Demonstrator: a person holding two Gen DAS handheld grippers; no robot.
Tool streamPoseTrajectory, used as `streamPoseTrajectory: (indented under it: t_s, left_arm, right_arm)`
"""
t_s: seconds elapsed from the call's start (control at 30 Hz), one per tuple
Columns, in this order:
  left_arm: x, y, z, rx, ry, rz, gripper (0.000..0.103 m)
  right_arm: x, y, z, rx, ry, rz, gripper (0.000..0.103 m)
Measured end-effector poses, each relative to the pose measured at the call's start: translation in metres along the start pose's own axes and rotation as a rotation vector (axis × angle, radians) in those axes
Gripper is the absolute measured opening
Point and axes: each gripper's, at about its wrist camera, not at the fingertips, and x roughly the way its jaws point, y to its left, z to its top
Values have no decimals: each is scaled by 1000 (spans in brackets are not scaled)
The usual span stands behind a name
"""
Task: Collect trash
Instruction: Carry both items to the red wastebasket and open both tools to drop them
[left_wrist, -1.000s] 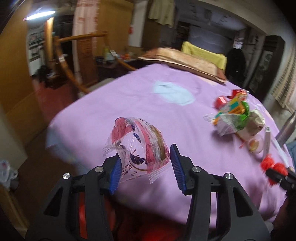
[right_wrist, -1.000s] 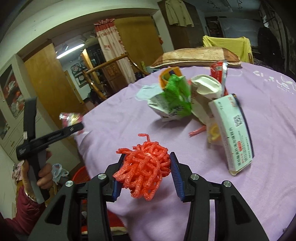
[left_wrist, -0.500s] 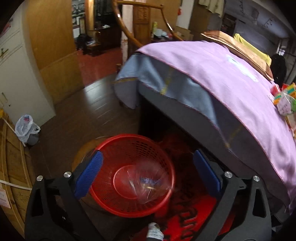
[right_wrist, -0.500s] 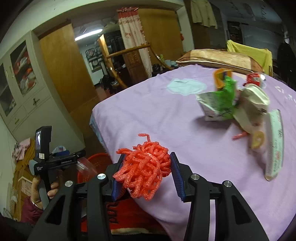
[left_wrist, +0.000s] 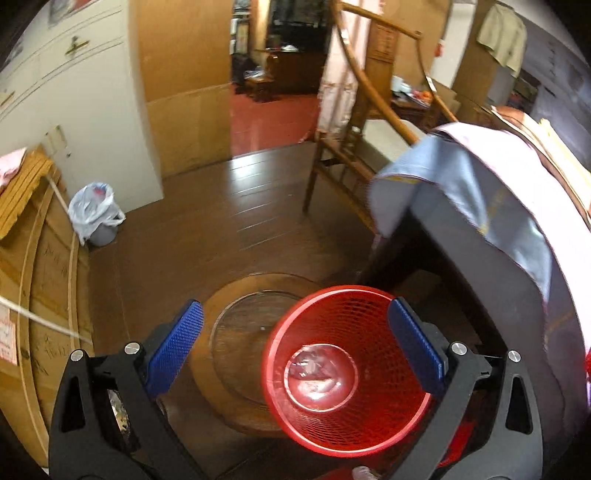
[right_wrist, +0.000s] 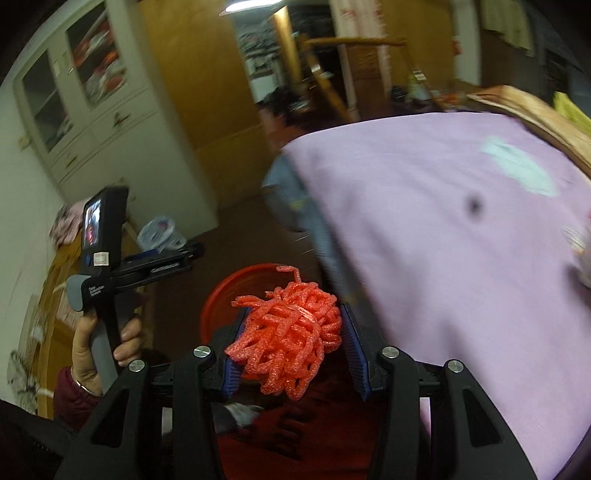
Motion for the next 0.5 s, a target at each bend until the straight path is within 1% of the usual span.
streamPoseTrajectory:
  t_s: [0.03,0.1,0.13,0.17,0.3,0.4,0.5]
  left_arm:
    - [3,6,2,-11,2,10,96]
    - [4,15,3,-28,8,17,96]
    - [4,19,4,-36,10,17,96]
    - [5,21,5,-42,11,17,96]
    - [9,26,5,-53,15,15,96]
    - [9,27,5,-49,11,13,96]
    - [6,19,4,-37,11,7,96]
  right_arm:
    - [10,9,7,-20,13,20,49]
    - [28,27,19,-56,31,57,56]
    - [32,33,24,-66,31,69,68]
    - [35,38,29,-75,26,78,74]
    - [38,48,40,-89,-1,79,76]
    - [33,42,40,-76,-15,64,77]
    - [27,31,39,-37,-34,47,77]
